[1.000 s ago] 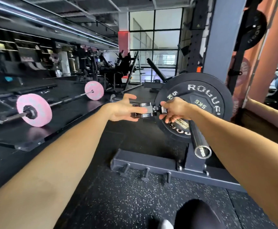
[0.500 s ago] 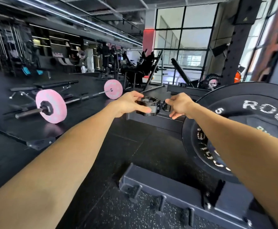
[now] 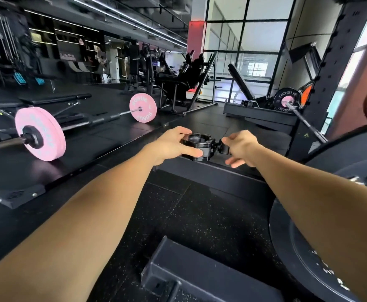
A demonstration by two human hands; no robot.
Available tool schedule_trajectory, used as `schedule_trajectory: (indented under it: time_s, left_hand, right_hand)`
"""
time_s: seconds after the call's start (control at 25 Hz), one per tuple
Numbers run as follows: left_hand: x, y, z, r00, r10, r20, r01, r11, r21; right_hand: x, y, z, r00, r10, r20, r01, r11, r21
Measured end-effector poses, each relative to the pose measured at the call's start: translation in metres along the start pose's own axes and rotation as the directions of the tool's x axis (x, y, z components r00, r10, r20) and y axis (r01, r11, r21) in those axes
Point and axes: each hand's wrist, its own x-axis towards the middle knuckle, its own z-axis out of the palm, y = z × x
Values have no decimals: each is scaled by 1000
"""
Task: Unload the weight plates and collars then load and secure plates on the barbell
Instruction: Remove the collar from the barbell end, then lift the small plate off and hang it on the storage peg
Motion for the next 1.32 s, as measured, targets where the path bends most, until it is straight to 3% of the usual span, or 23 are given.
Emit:
schedule_trajectory:
  time_s: [0.32, 0.56, 0.68, 0.8, 1.08, 1.32]
  left_hand:
    - [59, -34, 10, 999, -41, 13, 40, 999, 16]
    - [42, -26, 12, 998, -70, -7, 70, 996, 49]
    - [17, -22, 9, 995, -61, -84, 64, 998, 29]
    - [-17, -19, 1, 988, -54, -143, 64, 996, 65]
    - [-139, 21, -1, 996, -11, -91, 24, 989, 147]
    - [-250, 56, 2, 998, 7, -59, 5, 980, 199]
  right_hand:
    - [56, 23, 27, 995, 65, -69, -70, 996, -63]
    - [50, 26, 28, 993, 74, -92, -75, 997, -10]
    - [33, 26, 26, 990, 38, -133, -42, 999, -24]
    - [1, 23, 22, 986, -86, -140, 69, 990, -124]
    - [-119, 19, 11, 978, -199, 58, 207, 960, -187]
    - [-237, 27, -34, 971, -238, 16, 233, 935, -268]
